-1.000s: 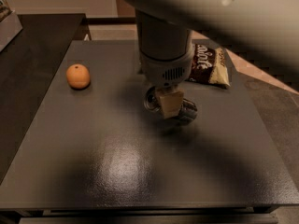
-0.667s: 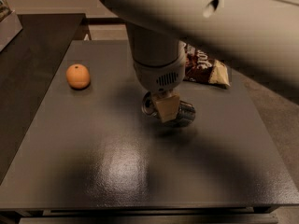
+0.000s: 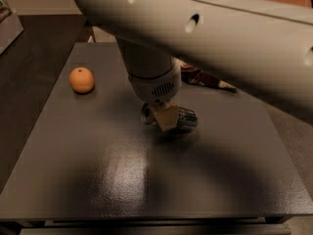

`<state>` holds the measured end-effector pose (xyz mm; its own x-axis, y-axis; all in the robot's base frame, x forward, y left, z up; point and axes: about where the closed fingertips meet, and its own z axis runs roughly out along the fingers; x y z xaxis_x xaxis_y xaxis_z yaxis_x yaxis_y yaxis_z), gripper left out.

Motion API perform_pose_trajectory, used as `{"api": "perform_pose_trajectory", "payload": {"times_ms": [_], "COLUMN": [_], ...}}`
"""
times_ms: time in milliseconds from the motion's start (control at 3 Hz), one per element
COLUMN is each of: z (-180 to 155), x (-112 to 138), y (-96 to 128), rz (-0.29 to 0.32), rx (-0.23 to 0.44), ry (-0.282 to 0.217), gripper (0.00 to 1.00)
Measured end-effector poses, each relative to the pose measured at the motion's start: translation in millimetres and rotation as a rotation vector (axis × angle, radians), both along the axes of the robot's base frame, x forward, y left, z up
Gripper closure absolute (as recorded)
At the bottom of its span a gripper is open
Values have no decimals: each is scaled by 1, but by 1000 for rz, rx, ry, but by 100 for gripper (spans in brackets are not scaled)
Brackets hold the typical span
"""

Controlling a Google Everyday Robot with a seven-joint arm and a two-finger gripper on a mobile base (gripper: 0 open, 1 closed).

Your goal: Knock redbull can over

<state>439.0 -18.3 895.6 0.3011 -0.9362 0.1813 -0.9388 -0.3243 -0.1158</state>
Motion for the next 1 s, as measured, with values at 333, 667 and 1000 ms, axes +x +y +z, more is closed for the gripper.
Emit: {"api": "perform_pose_trajectory", "payload": {"times_ms": [333,667,1000], "z": [-8,-18,-18], "x": [1,-2,-2], "y": [7,17,17], "rz": [12,22,22], "rx": [-9,26,26], "ry": [9,28,28], "gripper": [14,0,0]}}
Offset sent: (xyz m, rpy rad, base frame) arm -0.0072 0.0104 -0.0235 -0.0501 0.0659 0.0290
